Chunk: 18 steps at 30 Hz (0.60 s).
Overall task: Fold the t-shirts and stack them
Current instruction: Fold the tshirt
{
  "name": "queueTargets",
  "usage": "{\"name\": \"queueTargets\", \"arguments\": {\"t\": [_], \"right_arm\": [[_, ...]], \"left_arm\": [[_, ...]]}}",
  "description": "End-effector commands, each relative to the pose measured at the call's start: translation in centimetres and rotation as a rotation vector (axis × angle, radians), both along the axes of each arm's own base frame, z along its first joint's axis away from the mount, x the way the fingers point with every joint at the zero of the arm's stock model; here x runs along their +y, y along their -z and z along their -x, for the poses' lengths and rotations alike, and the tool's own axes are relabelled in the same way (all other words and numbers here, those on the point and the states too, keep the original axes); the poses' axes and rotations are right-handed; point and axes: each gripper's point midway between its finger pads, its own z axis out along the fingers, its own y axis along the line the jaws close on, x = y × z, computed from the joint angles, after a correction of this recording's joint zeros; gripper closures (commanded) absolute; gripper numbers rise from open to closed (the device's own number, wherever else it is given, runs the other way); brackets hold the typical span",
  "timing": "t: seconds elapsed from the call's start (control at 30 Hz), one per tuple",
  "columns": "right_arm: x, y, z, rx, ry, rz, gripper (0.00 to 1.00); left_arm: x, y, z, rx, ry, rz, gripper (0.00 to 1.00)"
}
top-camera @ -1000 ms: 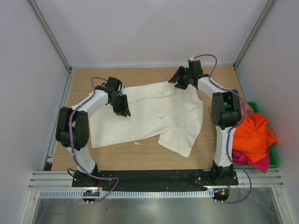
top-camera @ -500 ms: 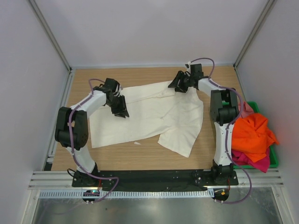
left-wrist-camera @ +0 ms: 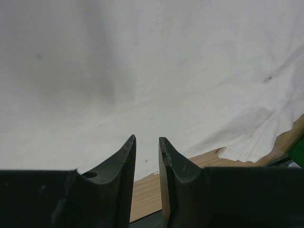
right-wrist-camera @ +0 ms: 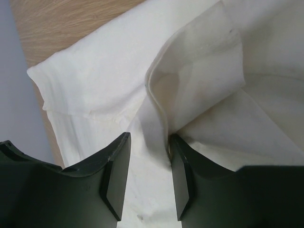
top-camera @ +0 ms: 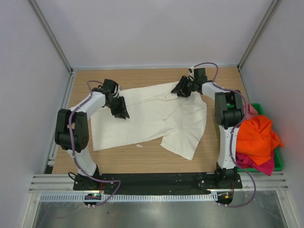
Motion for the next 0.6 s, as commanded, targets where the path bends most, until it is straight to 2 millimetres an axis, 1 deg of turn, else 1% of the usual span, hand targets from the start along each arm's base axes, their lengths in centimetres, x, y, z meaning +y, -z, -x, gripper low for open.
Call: {"name": "queueTargets", "arguments": {"t": [0.0,0.03,0.07,0.13,0.17,0.2,0.23,0.27,0.3,0.33,0.37,0.43,0.5,0.53,0.57], "right_arm": [[1.1,-4.9,0.1,-0.068,-0.008,-0.064,0.60],[1.1,-5.0,0.2,-0.067,-0.010,-0.066,0.60],[1.1,-5.2,0.3,-0.057,-0.004,-0.076,0.66],[1.2,-5.9,0.6,-0.056,0.004,-0.087,0.71],[1.2,-6.0,0.6,-0.041,0.022,-0.103,0.79],[1.3,-6.0,0.5,-0.032,0.036,-0.115,0.84],[1.4,-6.1,0.3,-0.011,0.055,-0.130,0.95],[1.4,-6.1,0.2,0.016,0.080,-0.142,0.99],[1.5,-6.5,0.2,0.070,0.126,-0.182,0.99],[1.8,-6.6,0.3,0.098,0.146,-0.199,0.99],[1.7,-7.1,0.4,0.113,0.181,-0.208,0.99],[1.5,-6.5,1.6,0.237,0.274,-0.220,0.99],[0.6,-6.1,2.7,0.321,0.377,-0.191,0.99],[0.6,-5.5,3.4,0.378,0.427,-0.206,0.99],[0.5,-5.4,3.7,0.394,0.450,-0.213,0.99]], "left_arm": [[-0.3,-1.4,-0.8,-0.051,0.007,0.047,0.73],[-0.3,-1.4,-0.8,-0.049,0.007,0.047,0.73],[-0.2,-1.4,-0.8,-0.051,0.004,0.049,0.73],[-0.1,-1.4,-0.7,-0.048,0.003,0.049,0.74],[-0.1,-1.4,-0.7,-0.051,0.001,0.050,0.74],[0.1,-1.2,-0.6,-0.048,0.000,0.047,0.74],[0.2,-1.2,-0.6,-0.048,-0.003,0.049,0.74],[0.3,-1.2,-0.6,-0.046,-0.004,0.053,0.74],[0.5,-1.1,-0.6,-0.042,-0.008,0.050,0.74],[0.8,-1.1,-0.7,-0.046,-0.017,0.045,0.74],[1.0,-1.2,-0.7,-0.046,-0.024,0.043,0.74],[1.4,-1.4,-1.0,-0.052,-0.042,0.043,0.74],[1.8,-1.4,-1.2,-0.054,-0.056,0.042,0.74],[2.2,-1.5,-1.4,-0.055,-0.068,0.044,0.74],[2.2,-1.5,-1.6,-0.056,-0.073,0.049,0.74]]}}
